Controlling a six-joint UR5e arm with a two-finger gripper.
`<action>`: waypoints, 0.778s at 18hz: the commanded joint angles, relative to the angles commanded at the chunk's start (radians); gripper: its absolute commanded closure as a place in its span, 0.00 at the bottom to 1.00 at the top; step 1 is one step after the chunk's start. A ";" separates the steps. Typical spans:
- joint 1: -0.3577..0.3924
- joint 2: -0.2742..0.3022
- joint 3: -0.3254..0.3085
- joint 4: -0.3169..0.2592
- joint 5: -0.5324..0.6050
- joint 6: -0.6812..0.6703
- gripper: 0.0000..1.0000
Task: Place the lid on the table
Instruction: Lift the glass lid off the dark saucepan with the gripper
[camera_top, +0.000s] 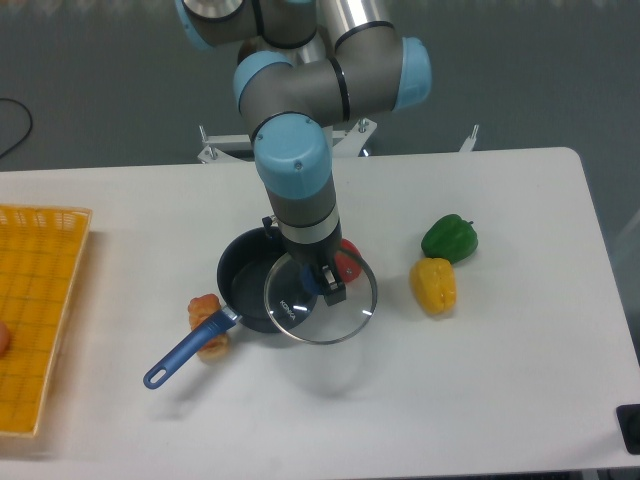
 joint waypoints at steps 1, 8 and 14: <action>0.002 0.000 0.000 0.002 0.000 0.000 0.34; 0.003 -0.003 0.000 0.015 0.000 -0.008 0.34; 0.017 -0.037 0.018 0.040 0.002 -0.058 0.34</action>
